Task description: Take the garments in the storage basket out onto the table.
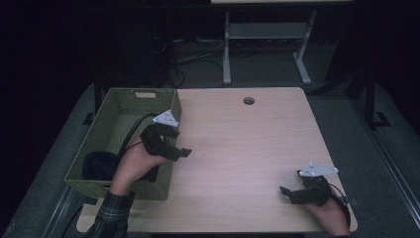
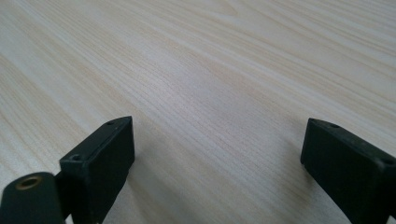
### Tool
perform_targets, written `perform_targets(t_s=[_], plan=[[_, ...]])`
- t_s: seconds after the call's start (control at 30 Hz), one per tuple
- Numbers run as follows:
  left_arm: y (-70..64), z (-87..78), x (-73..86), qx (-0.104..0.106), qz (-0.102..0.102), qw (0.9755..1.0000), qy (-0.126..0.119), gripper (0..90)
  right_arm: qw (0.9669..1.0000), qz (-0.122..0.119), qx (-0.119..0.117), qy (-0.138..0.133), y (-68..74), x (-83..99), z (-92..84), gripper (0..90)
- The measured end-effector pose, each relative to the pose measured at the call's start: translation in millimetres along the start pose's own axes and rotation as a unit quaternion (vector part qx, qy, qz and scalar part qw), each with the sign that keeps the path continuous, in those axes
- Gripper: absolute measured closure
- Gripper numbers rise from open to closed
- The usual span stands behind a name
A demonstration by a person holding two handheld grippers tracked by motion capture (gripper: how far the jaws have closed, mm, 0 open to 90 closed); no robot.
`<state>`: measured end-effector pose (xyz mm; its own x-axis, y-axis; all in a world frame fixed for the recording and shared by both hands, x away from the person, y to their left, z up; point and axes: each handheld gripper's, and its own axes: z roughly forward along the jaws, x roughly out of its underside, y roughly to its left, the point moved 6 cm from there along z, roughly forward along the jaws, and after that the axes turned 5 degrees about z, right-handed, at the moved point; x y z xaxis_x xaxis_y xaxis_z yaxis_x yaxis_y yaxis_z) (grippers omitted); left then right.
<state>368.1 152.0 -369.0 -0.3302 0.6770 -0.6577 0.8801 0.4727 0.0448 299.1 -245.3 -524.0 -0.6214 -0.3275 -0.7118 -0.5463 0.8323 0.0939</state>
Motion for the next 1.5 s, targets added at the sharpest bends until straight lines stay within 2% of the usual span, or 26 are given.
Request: perform_targets(t_s=[0.4, 0.6, 0.93, 1.5], plan=[[19.0, -26.7, 14.9, -0.032, -0.025, 0.9991, -0.009, 21.3, 1.0000, 0.000, 0.000, 0.000, 0.0, 0.0, 0.0, 9.5], [25.8, -33.3, 25.8, -0.050, -0.036, 0.9981, 0.006, 21.2, 1.0000, 0.000, 0.001, 0.000, 0.0, 0.0, 0.0, 9.5], [36.6, -46.8, 44.6, -0.072, -0.052, 0.9960, 0.012, 20.9, 1.0000, 0.000, 0.002, -0.001, -0.1, 0.0, 0.0, 9.5], [50.3, -59.4, 77.3, -0.088, -0.088, 0.9918, 0.031, 19.9, 1.0000, 0.001, 0.000, 0.000, 0.1, 0.0, 0.0, 9.6]])
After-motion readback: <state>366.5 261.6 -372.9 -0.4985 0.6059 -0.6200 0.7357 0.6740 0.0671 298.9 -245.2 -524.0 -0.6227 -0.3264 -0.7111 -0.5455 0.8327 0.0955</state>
